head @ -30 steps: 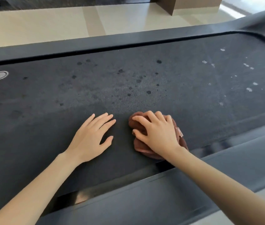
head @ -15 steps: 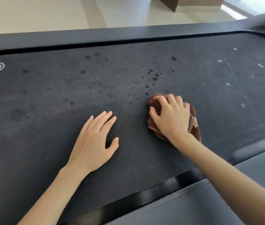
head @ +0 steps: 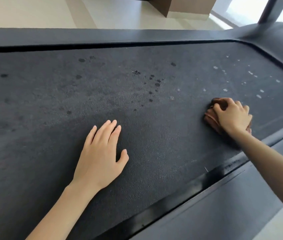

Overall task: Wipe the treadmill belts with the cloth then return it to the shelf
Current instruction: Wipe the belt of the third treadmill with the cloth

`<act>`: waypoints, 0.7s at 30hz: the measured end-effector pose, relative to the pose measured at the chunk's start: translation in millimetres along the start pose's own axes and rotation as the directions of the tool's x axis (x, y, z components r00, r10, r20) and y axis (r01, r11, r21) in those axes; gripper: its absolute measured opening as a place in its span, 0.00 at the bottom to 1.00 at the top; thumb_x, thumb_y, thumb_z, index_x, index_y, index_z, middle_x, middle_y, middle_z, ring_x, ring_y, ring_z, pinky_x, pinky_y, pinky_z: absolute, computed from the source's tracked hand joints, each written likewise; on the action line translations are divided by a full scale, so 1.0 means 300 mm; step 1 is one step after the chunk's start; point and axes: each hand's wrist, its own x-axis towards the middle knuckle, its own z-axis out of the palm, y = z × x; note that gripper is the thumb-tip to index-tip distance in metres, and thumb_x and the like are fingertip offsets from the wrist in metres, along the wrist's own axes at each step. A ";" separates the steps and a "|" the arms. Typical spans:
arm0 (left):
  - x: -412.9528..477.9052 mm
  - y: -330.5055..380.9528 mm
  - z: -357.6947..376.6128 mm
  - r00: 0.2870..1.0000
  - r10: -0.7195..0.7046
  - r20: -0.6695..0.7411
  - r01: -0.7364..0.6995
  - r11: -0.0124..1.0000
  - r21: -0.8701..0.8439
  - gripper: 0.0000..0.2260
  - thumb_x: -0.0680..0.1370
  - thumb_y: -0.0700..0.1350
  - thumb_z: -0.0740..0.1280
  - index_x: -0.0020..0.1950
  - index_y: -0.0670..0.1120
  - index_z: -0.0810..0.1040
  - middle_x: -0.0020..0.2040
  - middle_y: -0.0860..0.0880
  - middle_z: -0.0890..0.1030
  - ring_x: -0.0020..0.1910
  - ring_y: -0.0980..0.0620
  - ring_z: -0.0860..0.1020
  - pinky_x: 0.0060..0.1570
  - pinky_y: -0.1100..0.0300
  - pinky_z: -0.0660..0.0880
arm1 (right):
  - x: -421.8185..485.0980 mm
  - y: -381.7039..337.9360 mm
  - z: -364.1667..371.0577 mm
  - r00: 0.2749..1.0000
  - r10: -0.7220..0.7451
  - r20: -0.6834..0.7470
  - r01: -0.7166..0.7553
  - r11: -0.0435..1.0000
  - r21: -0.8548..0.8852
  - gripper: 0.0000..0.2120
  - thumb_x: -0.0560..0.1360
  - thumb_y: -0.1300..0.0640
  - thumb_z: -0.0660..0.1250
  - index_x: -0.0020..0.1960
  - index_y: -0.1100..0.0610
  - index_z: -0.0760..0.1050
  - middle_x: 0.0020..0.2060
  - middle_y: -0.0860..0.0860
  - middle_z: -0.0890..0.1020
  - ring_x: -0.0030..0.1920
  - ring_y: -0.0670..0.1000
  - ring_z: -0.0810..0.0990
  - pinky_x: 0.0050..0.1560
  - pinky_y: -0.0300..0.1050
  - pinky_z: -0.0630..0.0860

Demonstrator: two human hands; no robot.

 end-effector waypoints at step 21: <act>-0.005 -0.027 -0.013 0.995 0.081 0.054 -0.082 0.997 0.010 0.29 0.76 0.58 0.50 0.71 0.43 0.67 0.73 0.46 0.65 0.73 0.51 0.59 0.72 0.51 0.53 | -0.138 -0.093 -0.019 0.812 -0.582 -0.041 0.581 0.800 0.150 0.17 0.75 0.44 0.63 0.61 0.48 0.75 0.53 0.51 0.79 0.55 0.58 0.74 0.54 0.54 0.70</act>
